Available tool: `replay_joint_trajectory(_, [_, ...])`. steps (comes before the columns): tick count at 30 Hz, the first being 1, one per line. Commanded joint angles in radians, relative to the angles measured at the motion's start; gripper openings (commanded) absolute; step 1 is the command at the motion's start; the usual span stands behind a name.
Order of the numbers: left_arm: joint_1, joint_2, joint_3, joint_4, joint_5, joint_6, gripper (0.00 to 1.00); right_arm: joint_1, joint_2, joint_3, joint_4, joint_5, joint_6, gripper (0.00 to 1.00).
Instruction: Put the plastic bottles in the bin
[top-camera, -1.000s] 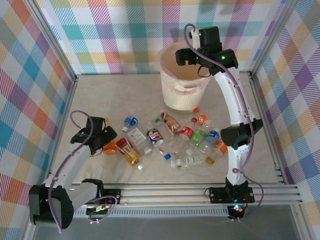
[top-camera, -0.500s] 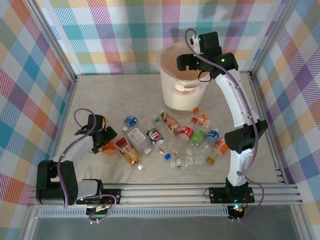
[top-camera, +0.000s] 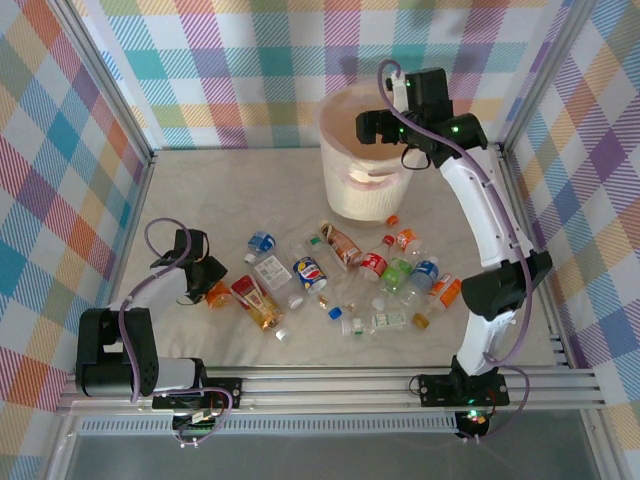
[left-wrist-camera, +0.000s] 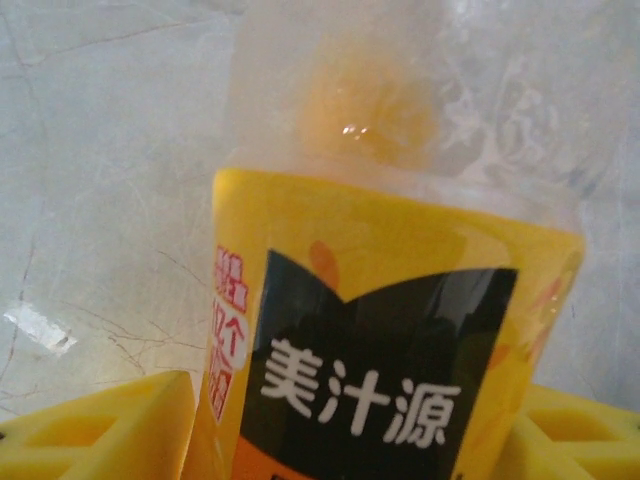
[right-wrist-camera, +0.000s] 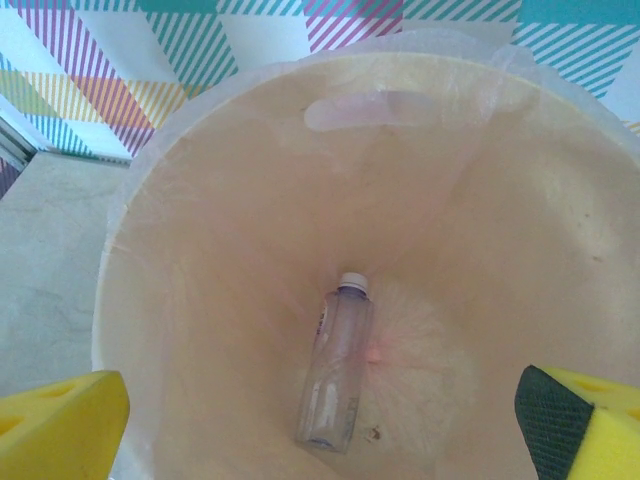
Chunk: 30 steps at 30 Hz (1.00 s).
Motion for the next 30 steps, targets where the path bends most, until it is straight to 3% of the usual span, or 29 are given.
replay_joint_trajectory(1, [0.017, 0.001, -0.008, -0.014, -0.006, -0.003, 0.58, 0.001, -0.05, -0.029, 0.048, -0.019, 0.023, 1.0])
replay_joint_trajectory(5, [0.017, -0.067, 0.014, -0.046, -0.016, 0.004, 0.48, 0.001, -0.07, -0.053, 0.062, -0.02, 0.024, 1.0])
replay_joint_trajectory(12, [0.012, -0.257, 0.074, -0.103, -0.014, 0.023, 0.43, 0.001, -0.084, -0.082, 0.081, -0.023, 0.039, 1.0])
replay_joint_trajectory(18, [-0.02, -0.338, 0.178, -0.05, 0.034, 0.026, 0.41, 0.001, -0.107, -0.11, 0.091, -0.022, 0.071, 1.0])
replay_joint_trajectory(23, [-0.123, -0.249, 0.384, 0.005, 0.032, 0.059, 0.41, 0.001, -0.189, -0.221, 0.139, -0.002, 0.102, 1.0])
replay_joint_trajectory(30, [-0.286, 0.03, 0.763, 0.087, 0.059, 0.097, 0.4, 0.001, -0.355, -0.413, 0.164, 0.101, 0.162, 1.0])
